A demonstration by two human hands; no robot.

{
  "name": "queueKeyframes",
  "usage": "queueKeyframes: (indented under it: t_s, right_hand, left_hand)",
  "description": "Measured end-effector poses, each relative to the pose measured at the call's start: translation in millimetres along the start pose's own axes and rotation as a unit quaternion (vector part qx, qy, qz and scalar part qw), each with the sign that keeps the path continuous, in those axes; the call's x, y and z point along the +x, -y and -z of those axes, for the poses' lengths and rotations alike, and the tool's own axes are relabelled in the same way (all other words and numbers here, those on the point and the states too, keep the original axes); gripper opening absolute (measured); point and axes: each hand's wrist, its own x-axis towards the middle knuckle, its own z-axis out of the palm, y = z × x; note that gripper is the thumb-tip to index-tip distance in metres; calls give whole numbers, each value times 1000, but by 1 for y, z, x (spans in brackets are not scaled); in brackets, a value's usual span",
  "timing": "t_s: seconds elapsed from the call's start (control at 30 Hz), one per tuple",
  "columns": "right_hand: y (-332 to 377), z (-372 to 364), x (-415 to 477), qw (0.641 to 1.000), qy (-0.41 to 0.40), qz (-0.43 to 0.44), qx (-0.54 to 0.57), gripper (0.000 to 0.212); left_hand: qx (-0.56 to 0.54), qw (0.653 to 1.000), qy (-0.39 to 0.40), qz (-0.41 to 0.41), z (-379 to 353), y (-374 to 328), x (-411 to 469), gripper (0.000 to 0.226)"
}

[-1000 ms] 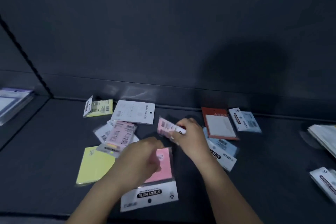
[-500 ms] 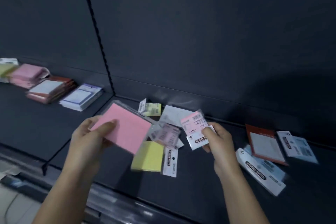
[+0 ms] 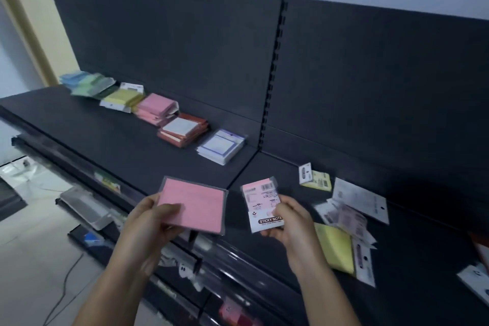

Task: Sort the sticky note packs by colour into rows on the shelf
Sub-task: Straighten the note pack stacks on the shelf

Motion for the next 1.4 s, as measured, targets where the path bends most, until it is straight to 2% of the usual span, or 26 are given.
queueKeyframes:
  t_s: [0.17,0.3,0.5,0.7,0.9,1.13,1.4]
  right_hand:
    - [-21,-73,-2,997,60,-43,35,31]
    - [-28,-123,-1,988,97,-92,74,21]
    - [-36,-192,31,987,141,-71,9,8]
    - [-37,-266,85,977,195,-51,-65,10]
    - [-35,-342,125,967,237,-59,-70,9]
    - [-52,-424,144,963,250,-62,-75,9]
    - [-74,-532,151,972,222,-49,-51,9]
  left_hand:
    - [-3,1000,-4,-16,58,-22,11,29]
    - [-16,999,-35,-20,92,-34,23,26]
    - [-30,995,-86,-33,126,-53,63,17]
    - [-19,990,-125,-59,150,-89,121,17]
    - [-4,982,-166,-85,182,-125,168,17]
    - [-22,977,-195,-83,236,-152,210,18]
    - [-25,983,-158,-88,320,-204,270,19]
